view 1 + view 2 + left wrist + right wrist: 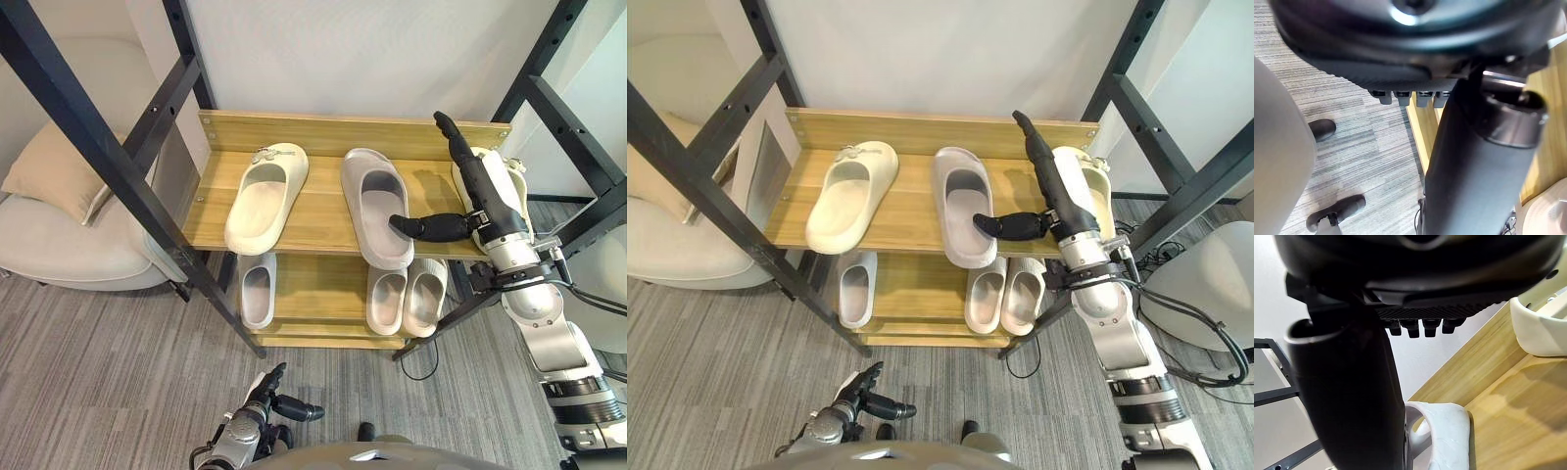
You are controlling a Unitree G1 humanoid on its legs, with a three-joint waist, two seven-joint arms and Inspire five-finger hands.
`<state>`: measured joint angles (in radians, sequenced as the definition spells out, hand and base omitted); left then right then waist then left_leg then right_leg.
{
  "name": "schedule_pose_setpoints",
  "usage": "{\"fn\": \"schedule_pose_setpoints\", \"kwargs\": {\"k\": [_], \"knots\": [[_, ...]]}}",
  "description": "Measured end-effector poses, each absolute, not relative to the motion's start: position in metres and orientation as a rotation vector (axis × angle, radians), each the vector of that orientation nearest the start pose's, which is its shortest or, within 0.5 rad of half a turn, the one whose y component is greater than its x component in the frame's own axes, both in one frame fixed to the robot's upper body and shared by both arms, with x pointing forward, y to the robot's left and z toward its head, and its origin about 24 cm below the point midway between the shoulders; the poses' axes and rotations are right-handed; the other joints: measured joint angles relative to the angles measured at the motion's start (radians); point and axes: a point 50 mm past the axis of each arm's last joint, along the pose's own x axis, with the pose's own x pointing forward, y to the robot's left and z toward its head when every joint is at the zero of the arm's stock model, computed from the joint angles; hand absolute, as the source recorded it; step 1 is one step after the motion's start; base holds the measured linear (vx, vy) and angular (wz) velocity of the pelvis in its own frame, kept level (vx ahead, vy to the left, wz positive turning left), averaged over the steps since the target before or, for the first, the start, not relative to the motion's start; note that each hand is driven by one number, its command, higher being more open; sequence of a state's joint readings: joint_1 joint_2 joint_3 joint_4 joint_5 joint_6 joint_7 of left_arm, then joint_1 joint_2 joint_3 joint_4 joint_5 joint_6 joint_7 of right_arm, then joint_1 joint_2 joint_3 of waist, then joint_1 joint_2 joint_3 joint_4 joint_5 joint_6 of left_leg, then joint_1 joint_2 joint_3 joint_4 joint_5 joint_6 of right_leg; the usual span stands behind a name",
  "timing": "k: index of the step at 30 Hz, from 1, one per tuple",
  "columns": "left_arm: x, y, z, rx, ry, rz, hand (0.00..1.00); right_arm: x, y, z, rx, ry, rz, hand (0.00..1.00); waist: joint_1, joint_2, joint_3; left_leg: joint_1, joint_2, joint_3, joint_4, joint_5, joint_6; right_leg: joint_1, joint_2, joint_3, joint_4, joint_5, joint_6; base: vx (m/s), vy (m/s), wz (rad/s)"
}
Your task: Organize the slippers on the shoe rack
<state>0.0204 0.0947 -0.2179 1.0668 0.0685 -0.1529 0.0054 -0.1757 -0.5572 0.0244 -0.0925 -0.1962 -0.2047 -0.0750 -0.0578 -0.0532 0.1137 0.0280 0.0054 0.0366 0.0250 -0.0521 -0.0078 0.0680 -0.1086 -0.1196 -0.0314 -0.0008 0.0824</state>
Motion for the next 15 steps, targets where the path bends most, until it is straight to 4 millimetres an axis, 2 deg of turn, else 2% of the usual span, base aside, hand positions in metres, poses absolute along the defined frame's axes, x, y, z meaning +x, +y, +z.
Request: {"fn": "schedule_pose_setpoints", "kwargs": {"k": [6, 15], "knots": [[0.126, 0.156, -0.153, 0.236, 0.933, -0.193, 1.0, 0.281, -0.207, 0.156, -0.731, -0.506, 0.035, 1.0, 0.002, -0.001, 0.001, -0.005, -0.001, -0.018, -0.006, 0.011, -0.001, 0.0, 0.001, -0.011, -0.005, 0.0, 0.0, -0.02, -0.012, 0.07], [0.132, 0.157, -0.15, 0.223, 0.9, -0.181, 1.0, 0.3, -0.199, 0.156, -0.733, -0.486, 0.074, 1.0, 0.027, -0.017, 0.01, -0.017, -0.004, -0.037, -0.006, 0.012, 0.0, 0.005, 0.002, -0.029, -0.022, 0.005, -0.003, 0.02, -0.001, 0.06]]}}
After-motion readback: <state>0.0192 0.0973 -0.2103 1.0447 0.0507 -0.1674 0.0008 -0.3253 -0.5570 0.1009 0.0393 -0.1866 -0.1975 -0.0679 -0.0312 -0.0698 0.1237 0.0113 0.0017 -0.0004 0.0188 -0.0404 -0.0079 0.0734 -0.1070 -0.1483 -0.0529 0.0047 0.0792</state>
